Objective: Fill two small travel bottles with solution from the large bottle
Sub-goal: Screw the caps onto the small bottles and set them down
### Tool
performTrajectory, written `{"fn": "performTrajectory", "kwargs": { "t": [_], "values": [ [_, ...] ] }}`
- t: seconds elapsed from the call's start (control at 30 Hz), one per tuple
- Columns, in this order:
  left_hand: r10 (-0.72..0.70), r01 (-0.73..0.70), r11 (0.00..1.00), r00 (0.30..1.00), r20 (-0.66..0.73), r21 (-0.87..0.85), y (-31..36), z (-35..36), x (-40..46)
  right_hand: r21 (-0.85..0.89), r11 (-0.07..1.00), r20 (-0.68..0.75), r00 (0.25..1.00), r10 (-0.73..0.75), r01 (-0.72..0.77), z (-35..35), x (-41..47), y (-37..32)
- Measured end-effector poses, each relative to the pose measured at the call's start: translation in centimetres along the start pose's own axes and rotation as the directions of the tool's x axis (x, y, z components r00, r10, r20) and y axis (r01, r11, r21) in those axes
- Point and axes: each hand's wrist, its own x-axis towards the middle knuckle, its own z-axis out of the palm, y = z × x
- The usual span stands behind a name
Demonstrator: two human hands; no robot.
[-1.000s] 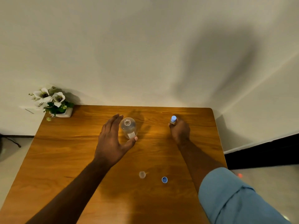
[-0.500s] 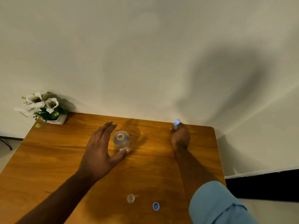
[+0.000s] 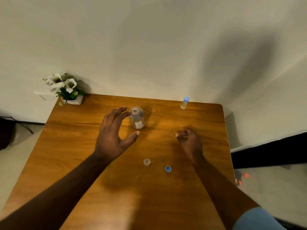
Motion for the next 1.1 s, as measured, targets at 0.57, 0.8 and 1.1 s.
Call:
{"fn": "performTrajectory", "kwargs": {
  "t": [0.57, 0.8, 1.1],
  "values": [
    [-0.289, 0.396, 0.903, 0.846, 0.449, -0.166, -2.3, 9.6, -8.0, -0.407, 0.885, 0.350, 0.934, -0.077, 0.225, 1.3, -11.3, 1.1],
    [-0.255, 0.348, 0.929, 0.850, 0.462, -0.128, -3.6, 11.9, -8.9, -0.381, 0.889, 0.315, 0.940, -0.134, 0.254, 2.7, -11.2, 2.5],
    [-0.248, 0.386, 0.883, 0.867, 0.432, -0.268, -1.9, 10.1, -8.6, -0.129, 0.962, 0.274, 0.941, -0.198, 0.240, 0.7, -11.8, 1.1]
  ]
}}
